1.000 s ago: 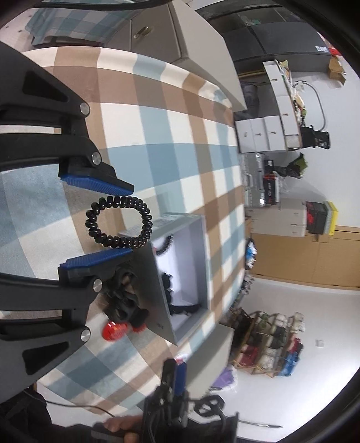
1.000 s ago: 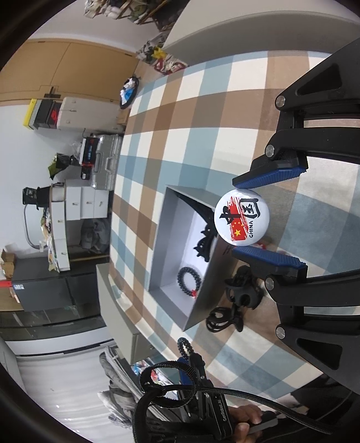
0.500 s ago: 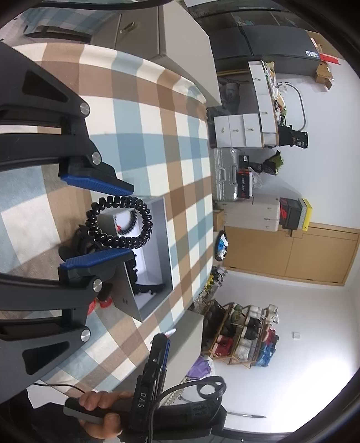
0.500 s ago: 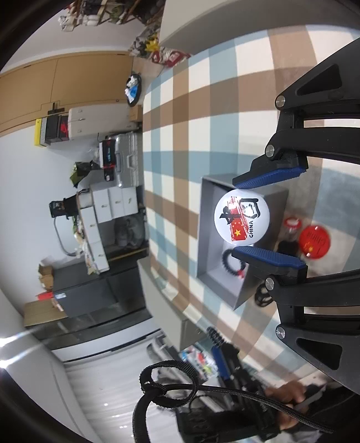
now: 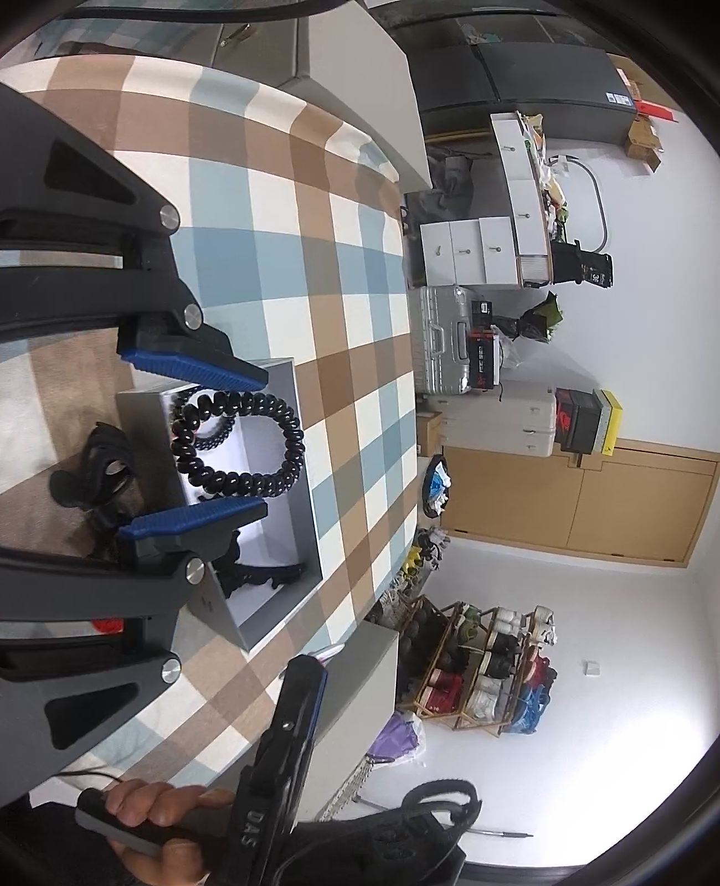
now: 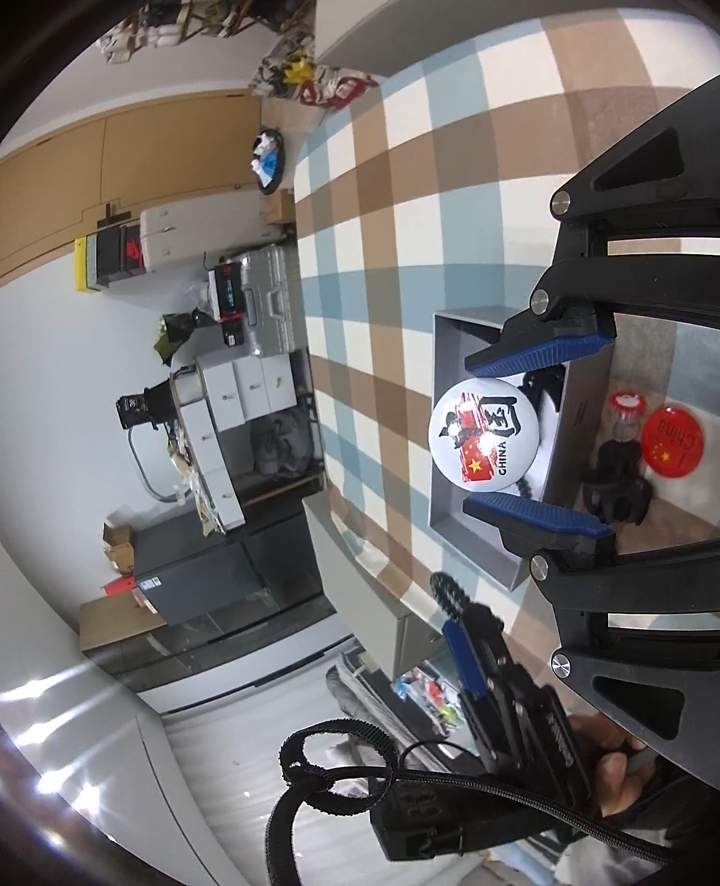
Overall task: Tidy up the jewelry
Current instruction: 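Lower and release the bracelet with the left gripper while the right gripper drops the badge into the box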
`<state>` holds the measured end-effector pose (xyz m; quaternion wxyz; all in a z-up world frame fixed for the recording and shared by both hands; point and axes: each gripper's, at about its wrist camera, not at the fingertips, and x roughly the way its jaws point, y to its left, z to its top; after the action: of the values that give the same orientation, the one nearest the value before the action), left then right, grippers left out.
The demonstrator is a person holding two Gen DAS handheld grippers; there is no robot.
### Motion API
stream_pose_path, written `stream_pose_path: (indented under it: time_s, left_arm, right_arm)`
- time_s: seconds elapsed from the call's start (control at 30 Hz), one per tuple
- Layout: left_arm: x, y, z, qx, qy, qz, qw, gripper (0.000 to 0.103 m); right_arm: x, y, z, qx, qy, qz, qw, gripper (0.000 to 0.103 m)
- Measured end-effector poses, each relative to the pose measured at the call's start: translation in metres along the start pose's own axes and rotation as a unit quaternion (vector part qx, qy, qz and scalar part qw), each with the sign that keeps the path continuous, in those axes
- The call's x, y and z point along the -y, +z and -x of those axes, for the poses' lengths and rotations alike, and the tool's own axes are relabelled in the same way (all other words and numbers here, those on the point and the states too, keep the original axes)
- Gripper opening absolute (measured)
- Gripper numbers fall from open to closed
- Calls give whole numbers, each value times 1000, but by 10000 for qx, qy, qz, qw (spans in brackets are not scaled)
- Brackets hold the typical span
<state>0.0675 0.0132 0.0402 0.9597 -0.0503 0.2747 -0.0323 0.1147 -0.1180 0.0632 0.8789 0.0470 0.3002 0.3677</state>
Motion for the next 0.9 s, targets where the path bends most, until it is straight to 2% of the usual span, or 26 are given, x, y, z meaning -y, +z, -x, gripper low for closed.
stream_pose_path:
  time_s: [0.27,0.9]
  left_arm:
    - [2,-1,-15,-105,67,122,9998,33]
    - [16,-4,-39,-316,278,-94,9991,33]
  right_arm:
    - [14,-1,-13,-119,24,-419,9990,42]
    - [18,-10,-35,-409,13,-661,9970,42]
